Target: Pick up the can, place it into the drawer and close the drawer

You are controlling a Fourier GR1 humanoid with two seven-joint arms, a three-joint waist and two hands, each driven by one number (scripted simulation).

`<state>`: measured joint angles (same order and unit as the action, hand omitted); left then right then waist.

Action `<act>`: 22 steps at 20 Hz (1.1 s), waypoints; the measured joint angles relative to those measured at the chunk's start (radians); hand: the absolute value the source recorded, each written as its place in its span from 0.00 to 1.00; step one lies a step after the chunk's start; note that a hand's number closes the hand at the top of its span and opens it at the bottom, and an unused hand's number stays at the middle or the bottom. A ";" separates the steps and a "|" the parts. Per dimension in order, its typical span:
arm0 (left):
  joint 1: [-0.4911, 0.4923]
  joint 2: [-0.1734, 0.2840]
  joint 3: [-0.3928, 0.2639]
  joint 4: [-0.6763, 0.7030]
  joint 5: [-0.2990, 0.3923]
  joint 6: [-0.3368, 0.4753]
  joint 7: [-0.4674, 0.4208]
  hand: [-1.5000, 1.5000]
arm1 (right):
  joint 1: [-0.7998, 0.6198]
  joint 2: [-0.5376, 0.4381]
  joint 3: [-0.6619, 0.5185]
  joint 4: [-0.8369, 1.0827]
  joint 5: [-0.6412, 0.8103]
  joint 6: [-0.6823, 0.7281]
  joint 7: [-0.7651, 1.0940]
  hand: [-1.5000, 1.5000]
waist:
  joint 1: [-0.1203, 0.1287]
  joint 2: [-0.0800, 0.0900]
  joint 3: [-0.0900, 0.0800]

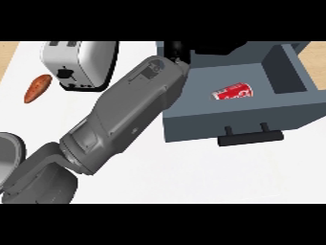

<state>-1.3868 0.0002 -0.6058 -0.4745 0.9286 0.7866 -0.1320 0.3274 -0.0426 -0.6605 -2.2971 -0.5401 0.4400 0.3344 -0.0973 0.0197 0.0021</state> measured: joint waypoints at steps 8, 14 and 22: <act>-0.006 0.000 -0.009 0.022 0.057 -0.007 -0.060 0.00 | -0.040 -0.013 -0.003 -0.021 0.048 -0.003 -0.028 0.00 | 0.005 0.002 0.000; -0.021 0.000 0.006 0.015 0.087 -0.017 -0.098 0.00 | -0.074 -0.049 0.006 -0.057 0.185 0.060 -0.139 0.00 | 0.020 0.000 -0.001; -0.039 0.000 0.006 0.010 0.109 -0.010 -0.161 0.00 | -0.192 -0.077 0.117 -0.095 0.465 0.064 -0.203 0.00 | 0.049 0.001 -0.001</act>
<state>-1.4254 0.0001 -0.5998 -0.4640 1.0381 0.7765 -0.2933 0.1350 -0.1199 -0.5432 -2.3924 -0.0755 0.5040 0.1315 -0.0482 0.0207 0.0010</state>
